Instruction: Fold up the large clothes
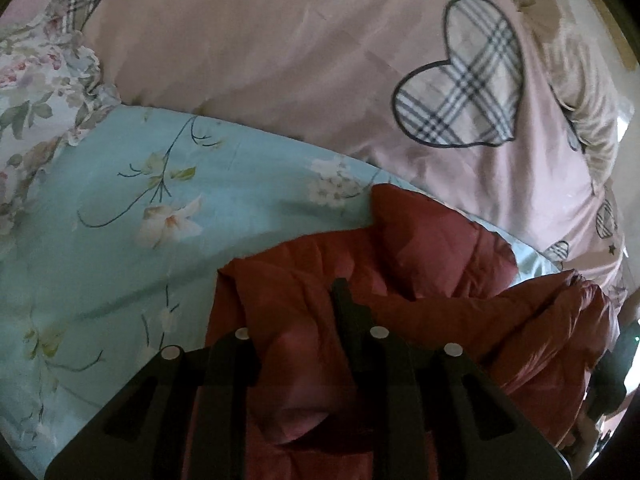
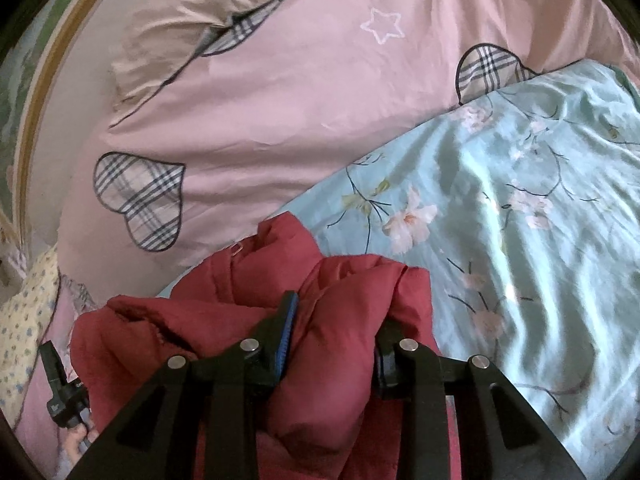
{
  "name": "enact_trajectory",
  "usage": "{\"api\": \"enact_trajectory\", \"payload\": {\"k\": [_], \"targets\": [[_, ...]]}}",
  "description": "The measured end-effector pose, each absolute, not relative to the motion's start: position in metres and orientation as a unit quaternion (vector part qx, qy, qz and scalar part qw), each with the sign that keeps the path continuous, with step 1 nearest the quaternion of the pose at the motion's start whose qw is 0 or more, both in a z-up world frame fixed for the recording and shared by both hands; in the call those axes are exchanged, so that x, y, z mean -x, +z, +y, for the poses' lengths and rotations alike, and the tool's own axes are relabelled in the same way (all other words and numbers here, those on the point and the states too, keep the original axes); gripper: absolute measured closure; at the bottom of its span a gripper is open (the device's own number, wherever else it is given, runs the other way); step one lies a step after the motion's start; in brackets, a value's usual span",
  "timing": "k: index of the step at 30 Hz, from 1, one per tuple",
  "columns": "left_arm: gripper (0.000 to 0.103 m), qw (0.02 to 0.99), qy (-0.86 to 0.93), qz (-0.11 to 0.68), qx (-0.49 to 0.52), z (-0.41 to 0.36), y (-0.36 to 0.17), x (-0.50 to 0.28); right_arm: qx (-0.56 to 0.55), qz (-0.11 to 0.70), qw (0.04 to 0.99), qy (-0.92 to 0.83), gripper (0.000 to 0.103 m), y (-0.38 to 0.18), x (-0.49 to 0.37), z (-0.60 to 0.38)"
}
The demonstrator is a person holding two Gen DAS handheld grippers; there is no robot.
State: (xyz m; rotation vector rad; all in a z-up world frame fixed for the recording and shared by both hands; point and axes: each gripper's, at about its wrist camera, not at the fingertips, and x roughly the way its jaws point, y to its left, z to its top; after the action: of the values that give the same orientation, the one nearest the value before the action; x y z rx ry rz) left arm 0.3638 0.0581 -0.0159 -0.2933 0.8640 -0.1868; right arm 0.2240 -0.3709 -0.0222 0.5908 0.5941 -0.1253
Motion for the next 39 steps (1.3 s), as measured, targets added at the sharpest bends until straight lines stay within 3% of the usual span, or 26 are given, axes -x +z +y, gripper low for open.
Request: {"api": "enact_trajectory", "payload": {"k": [16, 19, 21, 23, 30, 39], "targets": [[0.074, 0.886, -0.098, 0.430, 0.143, 0.056, -0.034, -0.408, -0.315, 0.300, 0.895, -0.100, 0.070, -0.068, -0.285, -0.391], [0.068, 0.886, -0.108, 0.426, 0.146, 0.063, -0.022, -0.399, -0.315, 0.302, 0.894, -0.100, 0.070, -0.070, -0.289, -0.392], [0.054, 0.893, -0.106, 0.413, 0.144, 0.069, -0.009, -0.387, -0.316, 0.301, 0.894, -0.099, 0.069, -0.071, -0.289, -0.392], [0.049, 0.910, -0.101, 0.380, 0.132, 0.078, 0.014, -0.365, -0.319, 0.298, 0.894, -0.098, 0.068, -0.072, -0.288, -0.393], [0.049, 0.914, -0.165, 0.363, 0.079, 0.049, 0.035, -0.305, -0.309, 0.299, 0.896, -0.110, 0.065, -0.070, -0.292, -0.387], [0.049, 0.885, -0.228, 0.404, -0.036, -0.053, -0.021, -0.267, -0.293, 0.308, 0.900, -0.101, 0.056, -0.051, -0.286, -0.385]]}}
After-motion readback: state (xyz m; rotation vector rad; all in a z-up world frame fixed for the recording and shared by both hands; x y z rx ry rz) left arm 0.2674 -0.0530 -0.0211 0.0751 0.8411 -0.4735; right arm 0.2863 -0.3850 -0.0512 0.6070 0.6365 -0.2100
